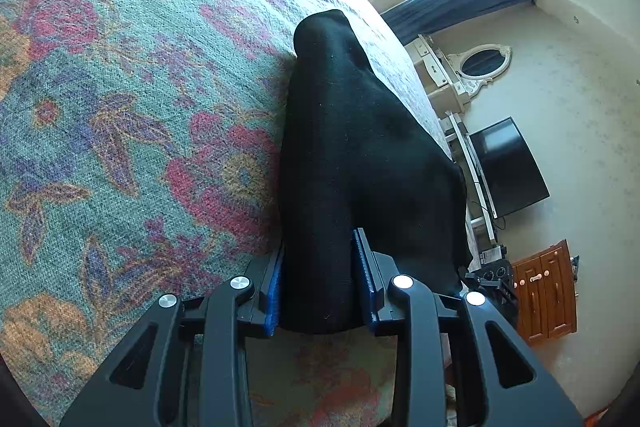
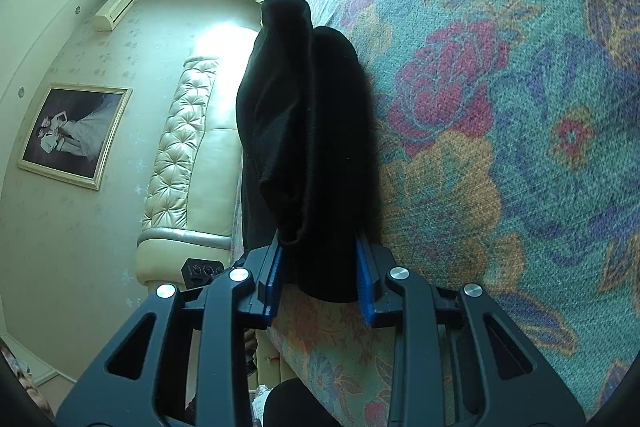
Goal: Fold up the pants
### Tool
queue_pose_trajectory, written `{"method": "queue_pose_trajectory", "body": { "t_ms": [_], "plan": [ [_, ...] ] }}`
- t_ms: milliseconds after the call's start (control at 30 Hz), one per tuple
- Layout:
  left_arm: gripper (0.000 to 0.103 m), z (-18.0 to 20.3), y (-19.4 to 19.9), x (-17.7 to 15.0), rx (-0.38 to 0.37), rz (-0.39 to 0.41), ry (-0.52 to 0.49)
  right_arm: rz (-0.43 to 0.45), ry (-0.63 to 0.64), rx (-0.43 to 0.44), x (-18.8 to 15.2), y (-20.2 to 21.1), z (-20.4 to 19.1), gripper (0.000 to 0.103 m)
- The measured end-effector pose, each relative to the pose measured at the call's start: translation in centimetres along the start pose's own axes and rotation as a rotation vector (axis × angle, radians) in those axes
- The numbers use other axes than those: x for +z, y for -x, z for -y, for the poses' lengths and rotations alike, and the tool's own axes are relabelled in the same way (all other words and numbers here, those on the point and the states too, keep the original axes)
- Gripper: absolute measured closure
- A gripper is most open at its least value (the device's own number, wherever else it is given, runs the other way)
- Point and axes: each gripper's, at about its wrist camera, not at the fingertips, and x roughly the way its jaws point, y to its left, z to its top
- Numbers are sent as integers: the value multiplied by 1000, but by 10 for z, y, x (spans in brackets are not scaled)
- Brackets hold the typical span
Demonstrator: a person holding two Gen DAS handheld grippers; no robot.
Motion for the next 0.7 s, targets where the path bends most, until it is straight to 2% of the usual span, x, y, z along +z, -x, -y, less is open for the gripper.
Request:
{"method": "queue_pose_trajectory", "body": {
  "t_ms": [133,233,333,400,500,600,700],
  "plan": [
    [58,0,2,0,5,-4,-11,-2,-10,1,-1,3,1,72],
    [50,5,9,-2,46,0,-44,9,-11,-7,-1,13,3,69],
    [40,13,15,-2,119,2,-115,29,26,-55,1,27,-2,60],
    [34,19,19,1,150,3,-164,50,34,-61,9,35,-5,44],
    [33,24,19,15,181,12,-199,74,48,-78,28,34,-14,25],
    [33,25,11,35,179,24,-186,64,82,-125,52,15,-24,22],
    [33,31,-9,58,197,7,-221,59,119,-180,74,-9,-33,21]
  ]
}}
